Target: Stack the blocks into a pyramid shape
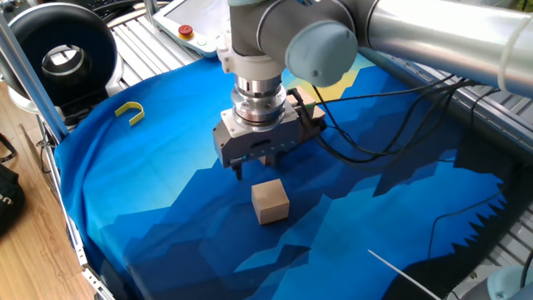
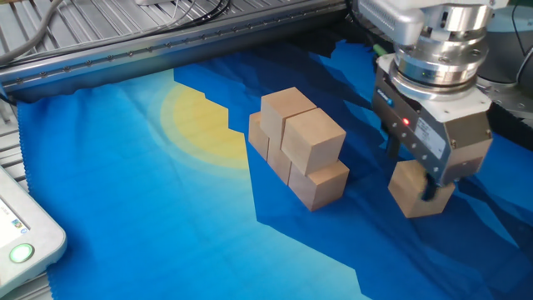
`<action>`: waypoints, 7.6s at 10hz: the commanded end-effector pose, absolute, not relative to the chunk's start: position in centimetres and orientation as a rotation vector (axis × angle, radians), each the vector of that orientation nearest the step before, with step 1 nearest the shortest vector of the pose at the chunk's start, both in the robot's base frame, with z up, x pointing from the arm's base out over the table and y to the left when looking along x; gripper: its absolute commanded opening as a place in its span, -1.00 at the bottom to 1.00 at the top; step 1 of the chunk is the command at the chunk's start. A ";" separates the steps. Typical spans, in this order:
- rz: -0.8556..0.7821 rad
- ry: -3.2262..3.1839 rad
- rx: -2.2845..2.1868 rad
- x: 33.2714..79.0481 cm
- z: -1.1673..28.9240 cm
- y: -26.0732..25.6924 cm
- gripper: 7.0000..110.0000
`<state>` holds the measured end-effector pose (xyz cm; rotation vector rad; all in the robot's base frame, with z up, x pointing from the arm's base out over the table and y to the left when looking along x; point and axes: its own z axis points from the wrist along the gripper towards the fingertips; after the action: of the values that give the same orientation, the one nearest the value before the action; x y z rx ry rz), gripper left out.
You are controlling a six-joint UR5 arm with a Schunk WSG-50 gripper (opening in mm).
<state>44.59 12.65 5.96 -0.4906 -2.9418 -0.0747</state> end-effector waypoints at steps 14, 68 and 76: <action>-0.075 -2.818 -0.527 41.7 2.8 13.1 0.15; 0.033 -2.911 -0.215 48.6 17.4 3.9 -1.00; 0.025 -2.897 -0.222 48.2 17.5 4.1 -1.00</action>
<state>48.32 3.53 17.34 -0.2506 -2.9006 0.0653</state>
